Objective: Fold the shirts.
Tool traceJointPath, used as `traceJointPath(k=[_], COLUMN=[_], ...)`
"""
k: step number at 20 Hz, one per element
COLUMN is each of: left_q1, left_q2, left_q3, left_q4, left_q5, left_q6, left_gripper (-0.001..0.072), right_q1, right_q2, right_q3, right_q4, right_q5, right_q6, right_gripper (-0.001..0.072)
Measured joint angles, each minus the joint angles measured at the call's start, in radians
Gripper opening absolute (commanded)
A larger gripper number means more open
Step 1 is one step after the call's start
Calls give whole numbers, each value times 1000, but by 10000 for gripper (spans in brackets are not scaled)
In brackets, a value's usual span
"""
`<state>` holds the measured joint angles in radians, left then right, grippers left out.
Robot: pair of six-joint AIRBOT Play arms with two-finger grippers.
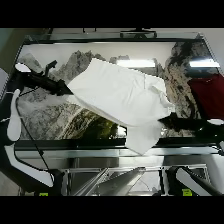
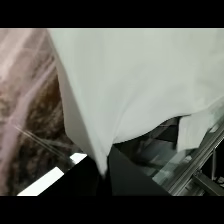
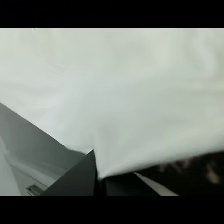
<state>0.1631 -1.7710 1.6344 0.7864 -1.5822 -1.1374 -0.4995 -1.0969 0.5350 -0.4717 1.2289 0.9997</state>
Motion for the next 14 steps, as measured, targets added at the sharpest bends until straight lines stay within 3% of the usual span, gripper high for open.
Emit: traceJointPath(k=[6, 9, 14], left_q1=[84, 150, 237], left_q2=[432, 669, 900], left_q3=[-194, -182, -119], left_q4=[-284, -377, -352], left_q5=[23, 76, 161], left_q6=[120, 153, 172], left_gripper=[22, 23, 23], right_q1=[0, 0, 0], right_q2=[296, 438, 569], right_q3=[403, 606, 745], right_q4=[250, 291, 207], right_q5=[55, -63, -246], right_q6=[-42, -80, -104], right_gripper=[29, 29, 29])
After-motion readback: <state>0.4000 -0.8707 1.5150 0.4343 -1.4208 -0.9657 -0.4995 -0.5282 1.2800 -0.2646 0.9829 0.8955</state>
